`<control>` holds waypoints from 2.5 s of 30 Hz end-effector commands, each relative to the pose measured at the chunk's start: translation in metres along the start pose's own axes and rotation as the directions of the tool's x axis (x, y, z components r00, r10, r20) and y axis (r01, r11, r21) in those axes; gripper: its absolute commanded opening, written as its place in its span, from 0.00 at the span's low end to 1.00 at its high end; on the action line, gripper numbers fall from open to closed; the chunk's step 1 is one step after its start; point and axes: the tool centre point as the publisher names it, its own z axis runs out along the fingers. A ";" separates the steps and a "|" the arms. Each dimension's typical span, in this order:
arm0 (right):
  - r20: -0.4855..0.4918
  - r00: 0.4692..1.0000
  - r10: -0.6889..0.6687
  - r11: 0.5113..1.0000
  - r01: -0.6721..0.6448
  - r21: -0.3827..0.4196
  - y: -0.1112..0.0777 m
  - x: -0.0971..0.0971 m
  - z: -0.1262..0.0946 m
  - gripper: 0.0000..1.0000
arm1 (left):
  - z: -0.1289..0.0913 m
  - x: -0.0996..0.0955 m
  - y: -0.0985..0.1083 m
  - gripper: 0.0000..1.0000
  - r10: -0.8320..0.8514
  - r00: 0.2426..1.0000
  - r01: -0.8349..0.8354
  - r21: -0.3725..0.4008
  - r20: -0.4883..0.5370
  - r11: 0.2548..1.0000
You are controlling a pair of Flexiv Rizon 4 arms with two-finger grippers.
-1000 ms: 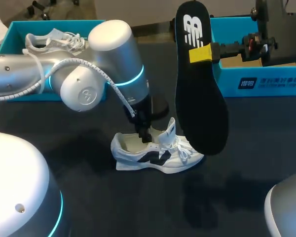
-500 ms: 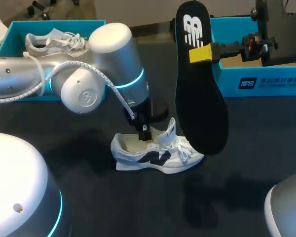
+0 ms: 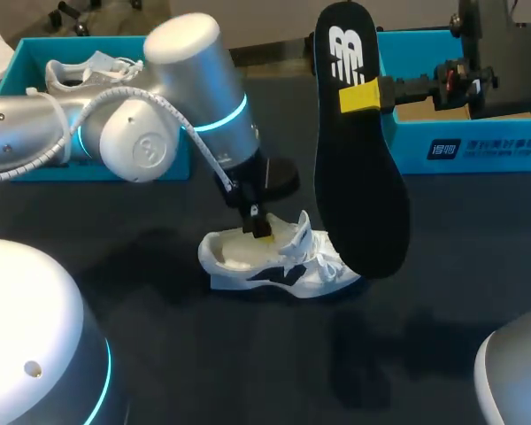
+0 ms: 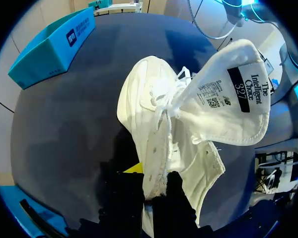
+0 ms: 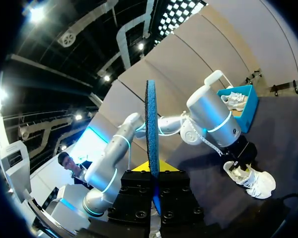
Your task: Take the shoe out of the shoebox, open the shoe tongue, remove and reinsert the insole, then place the shoe into the shoebox
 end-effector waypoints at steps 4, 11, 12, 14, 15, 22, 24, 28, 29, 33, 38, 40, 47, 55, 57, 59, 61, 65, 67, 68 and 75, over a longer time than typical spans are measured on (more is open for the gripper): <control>0.001 1.000 0.002 1.000 -0.002 0.002 0.002 -0.001 0.004 0.00 | -0.018 0.008 0.003 0.00 0.033 0.999 -0.033 0.003 0.007 0.999; 0.001 1.000 0.002 1.000 -0.002 0.002 0.002 -0.001 0.004 0.00 | -0.021 0.010 0.001 0.00 0.116 0.993 -0.116 -0.012 0.029 0.993; 0.001 1.000 0.002 1.000 -0.002 0.002 0.002 -0.001 0.004 0.00 | -0.021 0.010 0.001 0.00 0.116 0.993 -0.116 -0.012 0.029 0.993; 0.001 1.000 0.002 1.000 -0.002 0.002 0.002 -0.001 0.004 0.00 | -0.021 0.010 0.001 0.00 0.116 0.993 -0.116 -0.012 0.029 0.993; 0.001 1.000 0.002 1.000 -0.002 0.002 0.002 -0.001 0.004 0.00 | -0.021 0.010 0.001 0.00 0.116 0.993 -0.116 -0.012 0.029 0.993; 0.001 1.000 0.002 1.000 -0.002 0.002 0.002 -0.001 0.004 0.00 | -0.021 0.010 0.001 0.00 0.116 0.993 -0.116 -0.012 0.029 0.993; 0.001 1.000 0.002 1.000 -0.002 0.002 0.002 -0.001 0.004 0.00 | -0.021 0.011 0.000 0.00 0.141 0.990 -0.142 -0.025 -0.008 0.990; 0.001 1.000 0.002 1.000 -0.002 0.002 0.002 -0.001 0.004 0.00 | -0.026 0.006 -0.003 0.00 0.180 0.973 -0.189 -0.053 -0.144 0.981; 0.001 1.000 0.002 1.000 -0.002 0.002 0.002 -0.001 0.004 0.00 | -0.029 0.004 -0.003 0.00 0.192 0.964 -0.209 -0.080 -0.182 0.975; 0.001 1.000 0.002 1.000 -0.002 0.002 0.002 -0.001 0.004 0.00 | -0.035 -0.001 -0.006 0.00 0.255 0.896 -0.314 -0.113 -0.365 0.943; 0.001 1.000 0.002 1.000 -0.002 0.002 0.002 -0.001 0.004 0.00 | -0.039 -0.005 -0.009 0.00 0.342 0.786 -0.469 -0.136 -0.515 0.873; 0.001 1.000 0.002 1.000 -0.002 0.002 0.002 -0.001 0.004 0.00 | -0.039 -0.005 -0.010 0.00 0.365 0.745 -0.514 -0.133 -0.558 0.847; 0.001 1.000 0.002 1.000 -0.002 0.002 0.002 -0.001 0.004 0.00 | -0.039 -0.006 -0.012 0.00 0.482 0.583 -0.707 -0.117 -0.654 0.697; 0.001 1.000 0.002 1.000 -0.002 0.002 0.002 -0.001 0.004 0.00 | -0.039 -0.004 -0.016 0.00 0.604 0.427 -0.855 -0.084 -0.673 0.511; 0.001 1.000 0.002 1.000 -0.002 0.002 0.002 -0.001 0.004 0.00 | -0.039 -0.004 -0.016 0.00 0.618 0.397 -0.874 -0.076 -0.679 0.479; 0.001 1.000 0.002 1.000 -0.002 0.002 0.002 -0.001 0.004 0.00 | -0.039 -0.005 -0.017 0.00 0.641 0.382 -0.886 -0.067 -0.665 0.459; 0.001 1.000 0.002 1.000 -0.002 0.002 0.002 -0.001 0.004 0.00 | -0.037 -0.006 -0.019 0.00 0.668 0.357 -0.903 -0.059 -0.653 0.426; 0.001 1.000 0.002 1.000 -0.002 0.002 0.002 -0.001 0.004 0.00 | -0.030 -0.012 -0.024 0.00 0.682 0.311 -0.923 -0.040 -0.663 0.382; 0.001 1.000 0.002 1.000 -0.002 0.002 0.002 -0.001 0.004 0.00 | -0.027 -0.014 -0.027 0.00 0.706 0.269 -0.941 -0.023 -0.655 0.337; 0.001 1.000 0.002 1.000 -0.002 0.002 0.002 -0.001 0.004 0.00 | -0.027 -0.014 -0.027 0.00 0.706 0.269 -0.941 -0.023 -0.655 0.337; 0.001 1.000 0.002 1.000 -0.002 0.002 0.002 -0.001 0.004 0.00 | -0.015 -0.018 -0.037 0.00 0.757 0.236 -0.962 -0.038 -0.609 0.269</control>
